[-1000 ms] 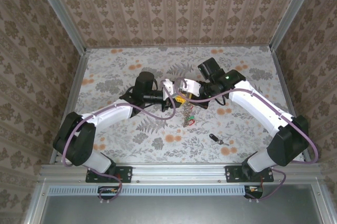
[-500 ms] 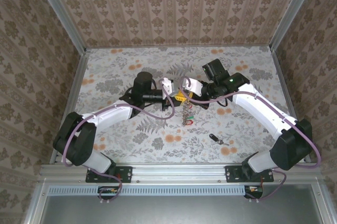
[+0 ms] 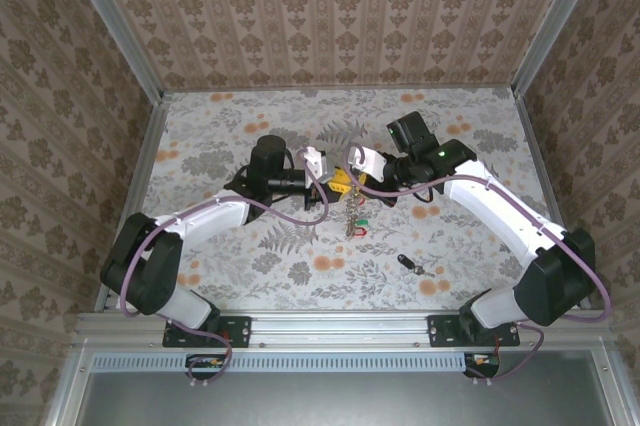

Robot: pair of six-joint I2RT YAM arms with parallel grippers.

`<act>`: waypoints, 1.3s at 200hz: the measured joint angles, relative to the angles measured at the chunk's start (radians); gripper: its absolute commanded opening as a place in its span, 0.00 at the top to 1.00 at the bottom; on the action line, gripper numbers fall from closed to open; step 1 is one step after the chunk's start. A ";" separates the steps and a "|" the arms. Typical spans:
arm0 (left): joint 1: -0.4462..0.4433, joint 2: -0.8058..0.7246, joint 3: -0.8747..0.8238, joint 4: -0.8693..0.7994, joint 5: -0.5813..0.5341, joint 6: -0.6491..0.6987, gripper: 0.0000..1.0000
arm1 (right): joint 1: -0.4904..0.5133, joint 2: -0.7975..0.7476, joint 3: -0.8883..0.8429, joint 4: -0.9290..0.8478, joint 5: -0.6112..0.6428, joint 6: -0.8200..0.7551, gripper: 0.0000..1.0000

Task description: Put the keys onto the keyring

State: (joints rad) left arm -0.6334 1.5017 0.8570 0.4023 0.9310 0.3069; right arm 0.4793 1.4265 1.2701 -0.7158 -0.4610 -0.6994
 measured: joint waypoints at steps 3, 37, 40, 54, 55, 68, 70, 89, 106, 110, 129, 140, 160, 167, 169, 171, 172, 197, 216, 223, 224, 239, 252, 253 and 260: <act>0.000 0.001 0.001 -0.002 0.002 0.000 0.77 | 0.000 0.000 0.000 0.002 0.000 0.000 1.00; -0.001 0.016 0.002 -0.020 0.017 0.001 0.84 | 0.000 0.000 0.000 0.010 -0.012 0.000 1.00; -0.001 0.018 0.002 -0.021 0.017 0.000 0.86 | 0.000 0.000 0.000 0.010 -0.013 0.000 1.00; -0.001 0.020 0.003 -0.025 0.019 0.000 0.94 | 0.000 0.000 0.000 0.010 -0.018 0.003 1.00; -0.001 0.021 0.003 -0.026 0.019 0.003 0.94 | 0.000 0.000 0.000 0.009 -0.018 0.003 1.00; -0.001 0.021 0.003 -0.028 0.023 -0.002 1.00 | 0.000 0.000 0.000 0.010 -0.018 0.004 1.00; -0.001 0.021 0.003 -0.027 0.023 0.005 1.00 | 0.000 0.000 0.000 0.010 -0.019 0.004 1.00; -0.001 0.023 0.003 -0.005 0.027 -0.019 1.00 | -0.004 -0.006 -0.003 0.014 -0.024 0.006 1.00; -0.001 0.024 0.000 0.041 0.032 -0.052 1.00 | -0.010 -0.033 -0.021 0.036 -0.029 0.014 0.96; -0.001 0.024 -0.002 0.056 0.034 -0.061 1.00 | -0.014 -0.042 -0.029 0.046 -0.034 0.016 0.93; -0.001 0.030 -0.029 0.172 0.042 -0.129 1.00 | -0.042 -0.080 -0.072 0.101 -0.082 0.038 0.87; -0.001 0.043 -0.050 0.257 0.045 -0.183 1.00 | -0.059 -0.091 -0.097 0.138 -0.113 0.052 0.85; 0.005 0.085 -0.078 0.403 0.045 -0.278 1.00 | -0.082 -0.095 -0.140 0.203 -0.159 0.067 0.84; 0.006 0.099 -0.083 0.440 0.046 -0.305 1.00 | -0.089 -0.095 -0.154 0.221 -0.171 0.072 0.84; 0.007 0.104 -0.085 0.453 0.047 -0.313 1.00 | -0.090 -0.095 -0.157 0.225 -0.174 0.073 0.84; 0.007 0.107 -0.086 0.464 0.046 -0.320 1.00 | -0.092 -0.095 -0.161 0.232 -0.177 0.075 0.84; 0.007 0.109 -0.086 0.467 0.047 -0.322 1.00 | -0.093 -0.095 -0.164 0.237 -0.179 0.076 0.84; 0.007 0.141 -0.093 0.575 0.046 -0.399 1.00 | -0.108 -0.095 -0.193 0.304 -0.210 0.083 0.84; 0.007 0.147 -0.093 0.618 0.046 -0.429 1.00 | -0.112 -0.095 -0.207 0.351 -0.234 0.095 0.84; 0.009 0.147 -0.093 0.629 0.046 -0.437 1.00 | -0.113 -0.095 -0.211 0.368 -0.242 0.100 0.85; 0.010 0.148 -0.093 0.632 0.046 -0.439 1.00 | -0.114 -0.095 -0.212 0.372 -0.244 0.101 0.85; 0.014 0.148 -0.093 0.648 0.045 -0.449 1.00 | -0.116 -0.095 -0.216 0.399 -0.257 0.111 0.93; 0.020 0.148 -0.093 0.659 0.045 -0.454 1.00 | -0.119 -0.096 -0.218 0.413 -0.270 0.121 0.96; 0.020 0.148 -0.093 0.660 0.045 -0.454 1.00 | -0.120 -0.096 -0.218 0.414 -0.271 0.122 0.96; 0.021 0.148 -0.093 0.664 0.044 -0.458 1.00 | -0.122 -0.096 -0.219 0.422 -0.276 0.127 0.99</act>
State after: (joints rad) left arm -0.6125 1.6493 0.7643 1.0664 0.9752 -0.1513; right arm 0.3576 1.3308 1.0515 -0.2939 -0.7372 -0.5724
